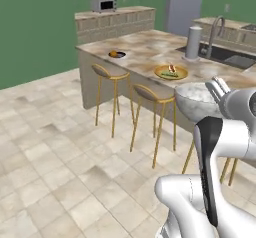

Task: Take the smaller bowl and place it next to the appetizer plate on the dining counter , and place the larger bowl next to the plate with cooked food.

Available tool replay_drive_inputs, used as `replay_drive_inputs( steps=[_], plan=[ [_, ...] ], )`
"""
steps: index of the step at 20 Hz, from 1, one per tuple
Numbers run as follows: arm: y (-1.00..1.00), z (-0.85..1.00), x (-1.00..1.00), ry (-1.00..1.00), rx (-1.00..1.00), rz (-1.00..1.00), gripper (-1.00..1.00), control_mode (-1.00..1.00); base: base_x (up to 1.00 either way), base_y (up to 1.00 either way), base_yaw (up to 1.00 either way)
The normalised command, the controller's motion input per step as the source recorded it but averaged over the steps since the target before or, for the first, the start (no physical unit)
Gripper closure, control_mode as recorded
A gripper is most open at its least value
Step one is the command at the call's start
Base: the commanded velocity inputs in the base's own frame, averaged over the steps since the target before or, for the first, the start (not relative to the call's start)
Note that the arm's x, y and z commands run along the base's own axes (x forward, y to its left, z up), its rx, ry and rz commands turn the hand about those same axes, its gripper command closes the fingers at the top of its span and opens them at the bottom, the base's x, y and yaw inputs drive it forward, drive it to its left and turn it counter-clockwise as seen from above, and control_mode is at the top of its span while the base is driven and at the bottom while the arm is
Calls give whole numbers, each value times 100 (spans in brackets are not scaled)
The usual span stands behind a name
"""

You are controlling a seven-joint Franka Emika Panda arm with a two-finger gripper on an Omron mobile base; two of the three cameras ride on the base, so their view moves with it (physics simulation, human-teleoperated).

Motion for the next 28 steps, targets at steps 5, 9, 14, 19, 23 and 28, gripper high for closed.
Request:
replay_drive_inputs(
  steps=[5,9,14,19,23,28],
  plan=[
    [0,0,0,0,0,0,100,100,100,97,-63],
    [0,0,0,0,0,0,100,100,100,96,-62],
    [0,0,0,0,0,0,100,100,100,96,-64],
    [0,0,0,0,0,0,100,100,100,95,-65],
    [0,0,0,0,0,0,100,100,94,86,-58],
    [0,0,0,0,0,0,100,100,60,13,-32]
  ],
)
